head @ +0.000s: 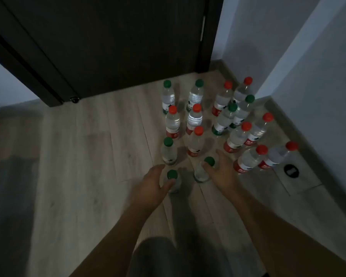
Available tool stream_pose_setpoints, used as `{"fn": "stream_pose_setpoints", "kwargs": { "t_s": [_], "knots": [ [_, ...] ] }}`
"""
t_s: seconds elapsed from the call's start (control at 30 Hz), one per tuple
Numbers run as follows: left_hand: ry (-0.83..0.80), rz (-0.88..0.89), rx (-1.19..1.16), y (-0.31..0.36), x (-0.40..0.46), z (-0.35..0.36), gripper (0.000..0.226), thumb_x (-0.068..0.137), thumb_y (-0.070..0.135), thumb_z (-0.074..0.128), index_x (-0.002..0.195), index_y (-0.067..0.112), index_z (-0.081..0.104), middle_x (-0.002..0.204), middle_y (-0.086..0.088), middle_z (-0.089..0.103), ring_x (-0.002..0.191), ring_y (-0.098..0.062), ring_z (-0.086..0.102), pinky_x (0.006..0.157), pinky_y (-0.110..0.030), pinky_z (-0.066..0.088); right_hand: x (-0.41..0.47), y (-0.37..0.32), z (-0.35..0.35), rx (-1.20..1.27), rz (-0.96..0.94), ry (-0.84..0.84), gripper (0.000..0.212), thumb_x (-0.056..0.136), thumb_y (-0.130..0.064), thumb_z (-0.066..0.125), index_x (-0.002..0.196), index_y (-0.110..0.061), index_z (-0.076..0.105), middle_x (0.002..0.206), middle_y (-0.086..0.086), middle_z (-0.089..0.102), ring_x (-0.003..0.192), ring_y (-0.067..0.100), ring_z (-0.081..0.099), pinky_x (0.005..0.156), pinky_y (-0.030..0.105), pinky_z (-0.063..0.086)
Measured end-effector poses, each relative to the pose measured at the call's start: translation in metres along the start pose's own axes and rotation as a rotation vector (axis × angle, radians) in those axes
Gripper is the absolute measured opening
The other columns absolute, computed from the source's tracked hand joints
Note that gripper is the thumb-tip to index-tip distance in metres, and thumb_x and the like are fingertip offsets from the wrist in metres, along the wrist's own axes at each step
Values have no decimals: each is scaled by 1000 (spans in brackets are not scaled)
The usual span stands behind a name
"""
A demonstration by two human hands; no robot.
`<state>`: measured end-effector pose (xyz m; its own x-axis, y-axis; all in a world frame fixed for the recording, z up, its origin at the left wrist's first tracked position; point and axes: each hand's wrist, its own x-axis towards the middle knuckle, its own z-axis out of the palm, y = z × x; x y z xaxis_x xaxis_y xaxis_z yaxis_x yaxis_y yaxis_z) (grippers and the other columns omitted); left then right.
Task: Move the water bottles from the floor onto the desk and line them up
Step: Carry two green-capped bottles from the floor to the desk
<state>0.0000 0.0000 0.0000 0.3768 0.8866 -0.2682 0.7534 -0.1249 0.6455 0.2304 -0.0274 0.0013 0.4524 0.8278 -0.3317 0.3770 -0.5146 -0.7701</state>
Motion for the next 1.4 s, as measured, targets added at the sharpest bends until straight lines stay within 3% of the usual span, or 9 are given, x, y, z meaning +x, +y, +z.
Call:
{"fn": "stream_pose_setpoints", "kwargs": {
  "t_s": [0.17,0.27,0.43,0.57,0.67,0.83,1.0,1.13,1.4],
  "knots": [
    [70,11,-195,3,7,26,51,93,35,65,140,20,49,124,15,48,109,6,42,81,6,28,11,8,20,35,-20,72,38,86,-27,75,113,-4,60,107,16,67,88,21,59,85,35,50],
    [75,-25,-254,3,10,35,44,94,33,65,135,27,50,118,18,52,102,5,49,79,5,32,14,14,27,125,-36,61,22,89,-19,71,99,-2,62,93,13,67,88,27,64,86,47,52],
    [92,-62,-261,1,14,44,25,95,30,62,114,39,48,100,19,60,91,14,54,72,-3,40,10,13,33,216,-77,60,9,92,-11,67,92,-7,59,88,3,62,80,12,57,77,24,43],
    [148,-49,-251,19,9,21,20,97,30,60,114,28,52,96,11,62,85,1,59,70,-7,42,-3,-12,19,290,-69,99,17,91,-14,69,101,-1,63,92,2,66,82,7,60,74,13,44],
    [170,-2,-259,63,-5,-30,25,97,28,61,119,16,55,100,3,66,89,-10,62,76,-20,48,-24,-66,-12,338,-70,97,14,90,-17,70,99,-14,61,89,-13,63,81,-9,57,72,4,42],
    [244,54,-278,188,-49,-172,24,97,24,62,115,11,56,93,2,64,78,-8,60,68,-20,50,-92,-208,-114,357,-142,113,12,90,-22,70,95,-15,61,90,-8,65,85,3,61,77,13,46],
    [272,128,-244,345,-99,-351,17,95,28,65,104,25,51,80,16,57,74,16,56,60,-3,40,-175,-382,-251,389,-141,158,15,90,-31,70,98,-22,61,92,-14,65,89,4,63,86,26,49],
    [305,179,-181,453,-147,-463,24,93,31,67,109,16,57,78,19,53,72,18,53,60,0,37,-241,-487,-346,423,-185,258,10,89,-25,70,94,-18,64,84,-14,66,75,-8,61,70,14,50],
    [352,216,-142,542,-200,-533,31,92,36,66,114,16,57,81,16,55,69,5,54,54,-8,37,-302,-567,-423,473,-346,341,19,89,-16,68,77,-26,56,67,-24,62,64,-7,58,58,3,41]
  ]
}}
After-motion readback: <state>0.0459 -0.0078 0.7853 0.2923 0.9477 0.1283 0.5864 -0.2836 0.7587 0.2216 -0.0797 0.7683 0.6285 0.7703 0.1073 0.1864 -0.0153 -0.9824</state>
